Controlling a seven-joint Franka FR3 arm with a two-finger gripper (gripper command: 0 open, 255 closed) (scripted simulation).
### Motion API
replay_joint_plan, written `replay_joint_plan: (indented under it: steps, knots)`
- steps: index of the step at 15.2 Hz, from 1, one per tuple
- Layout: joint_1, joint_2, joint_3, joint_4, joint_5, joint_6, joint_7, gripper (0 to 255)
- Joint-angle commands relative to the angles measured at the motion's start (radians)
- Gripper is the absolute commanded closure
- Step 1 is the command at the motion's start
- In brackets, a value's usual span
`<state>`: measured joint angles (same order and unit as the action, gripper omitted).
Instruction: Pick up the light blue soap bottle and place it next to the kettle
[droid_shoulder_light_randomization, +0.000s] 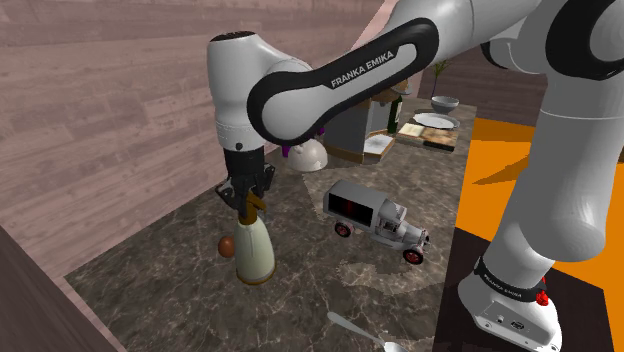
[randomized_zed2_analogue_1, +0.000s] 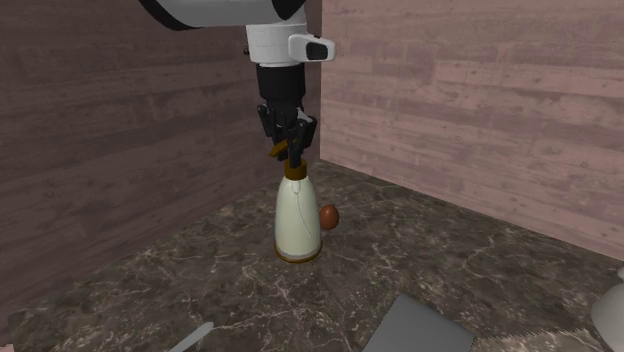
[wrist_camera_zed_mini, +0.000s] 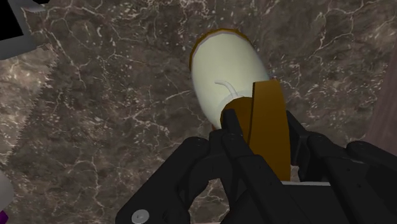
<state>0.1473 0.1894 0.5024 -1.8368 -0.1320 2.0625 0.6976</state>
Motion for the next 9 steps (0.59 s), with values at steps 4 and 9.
replay_joint_plan:
  steps: [4,9]
  knots:
    - [-0.002,-0.021,0.003,0.043,0.014,-0.061,-0.01,255]
    - [-0.003,-0.033,0.005,0.096,0.023,-0.124,-0.018,255]
